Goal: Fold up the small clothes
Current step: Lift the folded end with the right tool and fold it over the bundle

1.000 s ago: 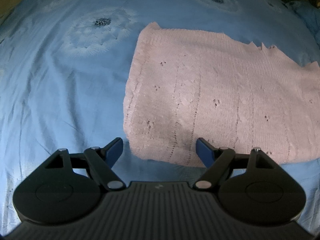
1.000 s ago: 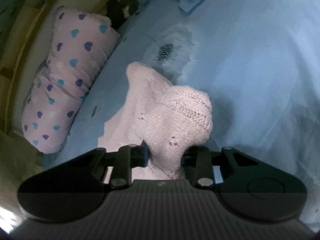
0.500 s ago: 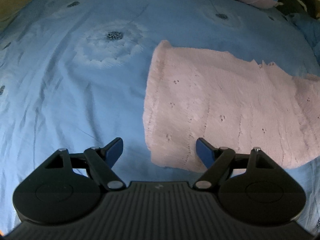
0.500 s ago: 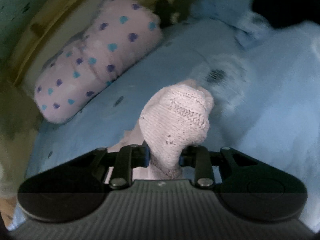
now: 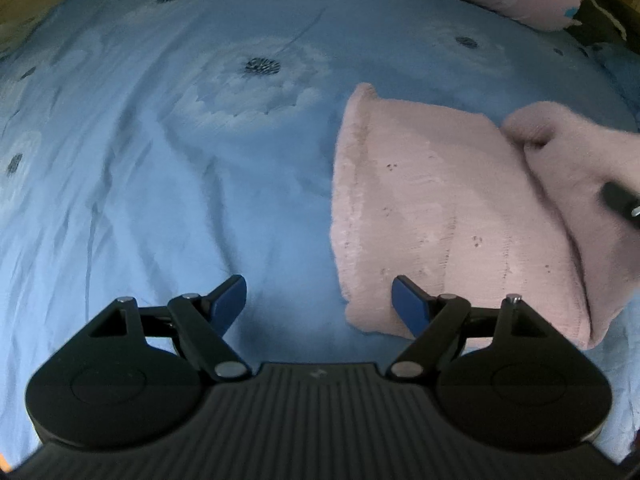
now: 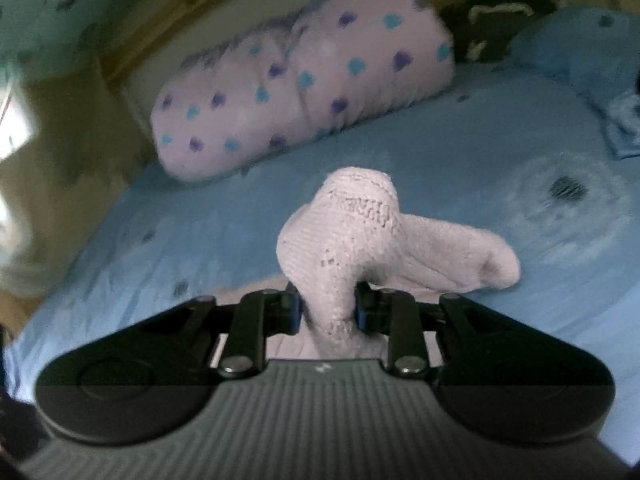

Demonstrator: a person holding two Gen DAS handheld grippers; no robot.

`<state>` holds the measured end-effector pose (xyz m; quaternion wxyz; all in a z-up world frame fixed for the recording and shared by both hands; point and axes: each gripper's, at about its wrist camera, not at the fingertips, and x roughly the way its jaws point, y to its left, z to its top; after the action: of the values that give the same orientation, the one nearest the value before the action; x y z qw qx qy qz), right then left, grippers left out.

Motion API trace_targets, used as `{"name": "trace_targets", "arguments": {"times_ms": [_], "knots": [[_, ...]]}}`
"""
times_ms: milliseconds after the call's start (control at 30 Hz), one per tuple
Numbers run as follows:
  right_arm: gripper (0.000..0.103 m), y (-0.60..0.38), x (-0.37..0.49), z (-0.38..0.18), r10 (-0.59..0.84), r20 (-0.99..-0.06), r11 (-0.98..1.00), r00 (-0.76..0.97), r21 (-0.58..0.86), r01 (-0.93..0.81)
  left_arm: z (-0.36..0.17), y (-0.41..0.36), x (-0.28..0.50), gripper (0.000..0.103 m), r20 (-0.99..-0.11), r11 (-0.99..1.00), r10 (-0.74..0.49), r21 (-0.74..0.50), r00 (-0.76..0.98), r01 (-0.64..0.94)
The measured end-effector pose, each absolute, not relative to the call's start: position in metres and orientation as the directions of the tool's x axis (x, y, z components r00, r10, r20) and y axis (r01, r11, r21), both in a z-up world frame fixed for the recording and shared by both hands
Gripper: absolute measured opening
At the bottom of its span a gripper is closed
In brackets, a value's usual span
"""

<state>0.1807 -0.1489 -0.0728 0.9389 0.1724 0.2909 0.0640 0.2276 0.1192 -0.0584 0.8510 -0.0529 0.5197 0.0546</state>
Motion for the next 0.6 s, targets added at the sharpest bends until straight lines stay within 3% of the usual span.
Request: {"name": "trace_targets", "arguments": {"times_ms": [133,300,467,600], "knots": [[0.027,-0.132,0.194,-0.090,0.201,-0.598,0.946,0.776,0.325,0.005,-0.061,0.129,0.226,0.083,-0.892,0.987,0.028,-0.046,0.451,-0.151],[0.027,-0.121,0.194,-0.068,0.145,-0.543,0.956,0.827,0.293,0.025,-0.057,0.146,0.224,0.083,-0.883,0.987,0.043,-0.034,0.467,-0.155],[0.027,-0.056,0.188,-0.047,0.206,-0.470,0.977,0.858,0.054,-0.205,-0.057,0.170,0.220,0.083,-0.874,0.978,0.064,-0.040,0.482,-0.203],[0.027,-0.003,0.184,-0.085,0.313,-0.600,0.903,0.736,-0.052,-0.426,-0.059,0.184,0.217,0.084,-0.874,0.971,0.075,-0.046,0.480,-0.236]]}}
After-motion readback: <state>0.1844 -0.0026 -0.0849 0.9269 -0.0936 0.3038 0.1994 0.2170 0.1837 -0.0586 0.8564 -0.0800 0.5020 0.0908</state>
